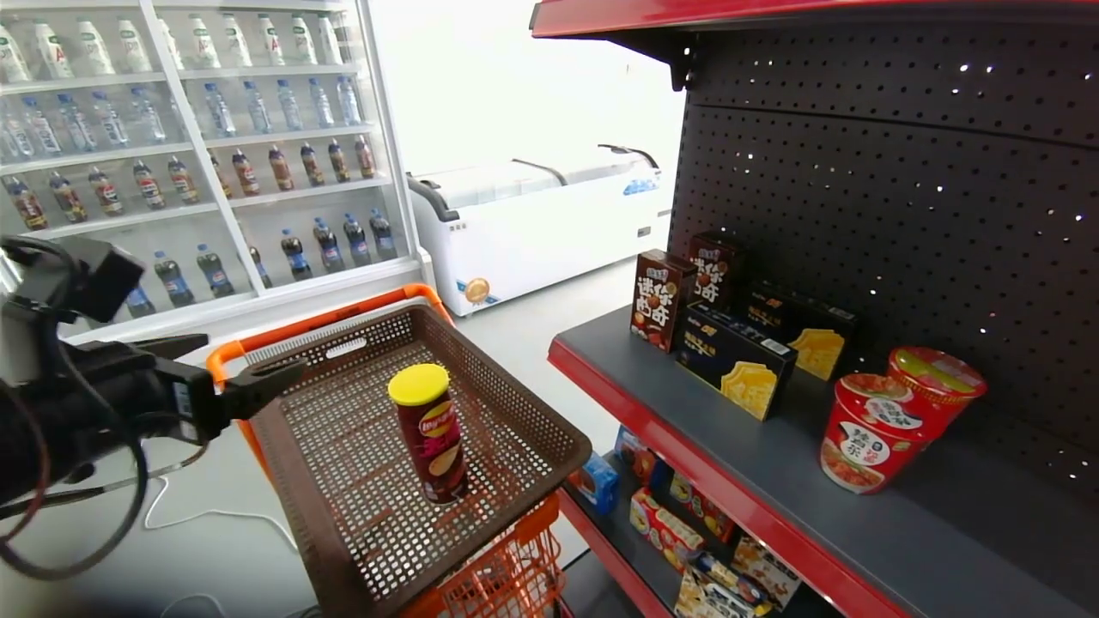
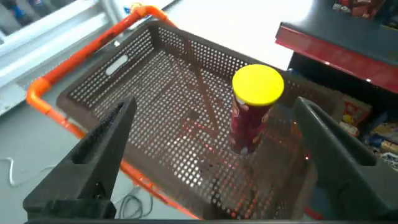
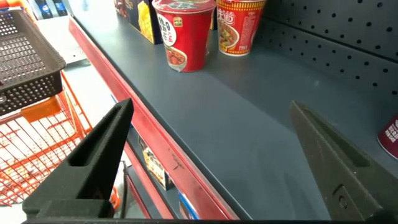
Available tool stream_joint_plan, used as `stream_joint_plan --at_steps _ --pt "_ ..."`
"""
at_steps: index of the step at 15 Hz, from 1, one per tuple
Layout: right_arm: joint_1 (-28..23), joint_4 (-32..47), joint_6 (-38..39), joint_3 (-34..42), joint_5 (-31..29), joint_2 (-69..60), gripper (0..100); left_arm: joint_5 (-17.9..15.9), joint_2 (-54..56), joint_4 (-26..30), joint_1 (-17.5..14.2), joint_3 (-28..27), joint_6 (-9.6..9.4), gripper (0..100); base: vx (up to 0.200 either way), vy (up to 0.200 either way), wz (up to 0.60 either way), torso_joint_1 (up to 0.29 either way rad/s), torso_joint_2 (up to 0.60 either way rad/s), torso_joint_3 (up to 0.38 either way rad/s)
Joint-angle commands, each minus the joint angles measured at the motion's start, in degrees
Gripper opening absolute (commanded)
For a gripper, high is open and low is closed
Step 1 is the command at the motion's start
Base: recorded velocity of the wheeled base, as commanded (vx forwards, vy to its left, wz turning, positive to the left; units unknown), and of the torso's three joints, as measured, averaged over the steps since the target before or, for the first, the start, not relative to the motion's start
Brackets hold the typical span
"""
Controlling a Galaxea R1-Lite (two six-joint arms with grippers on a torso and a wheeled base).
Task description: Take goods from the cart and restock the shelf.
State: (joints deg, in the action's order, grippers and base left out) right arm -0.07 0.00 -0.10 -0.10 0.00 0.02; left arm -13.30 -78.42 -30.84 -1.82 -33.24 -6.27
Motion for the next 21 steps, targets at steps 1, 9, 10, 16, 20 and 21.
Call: stream_joint_plan --at_steps 1,9,10,16,20,21 --pt "-0.01 0.00 0.01 0.01 0.00 -0.02 100 -1.91 -16.76 -12.75 3.84 6.17 0.20 100 0.000 0.000 0.00 0.000 0.00 0.000" --pt "-0.01 0.00 0.01 0.01 0.00 -0.02 100 -2.17 -37.77 -37.36 7.53 8.11 1.08 100 0.000 0.000 0.00 0.000 0.00 0.000" --pt "-0.01 0.00 0.01 0.01 0.09 -0.02 100 -2.17 -39.88 -40.70 8.41 7.93 2.84 100 0.000 0.000 0.00 0.000 0.00 0.000" --pt "-0.01 0.00 -0.08 0.01 0.00 -0.02 100 -1.82 -51.92 -53.36 11.22 4.24 4.95 100 0.000 0.000 0.00 0.000 0.00 0.000" --pt "-0.01 0.00 0.01 0.01 0.09 -0.02 100 0.47 -58.60 -55.64 11.22 -4.29 1.70 100 0.000 0.000 0.00 0.000 0.00 0.000" --pt "0.07 0.00 0.01 0.01 0.00 -0.02 100 0.38 -60.18 -55.73 11.22 -6.31 1.08 100 0.000 0.000 0.00 0.000 0.00 0.000"
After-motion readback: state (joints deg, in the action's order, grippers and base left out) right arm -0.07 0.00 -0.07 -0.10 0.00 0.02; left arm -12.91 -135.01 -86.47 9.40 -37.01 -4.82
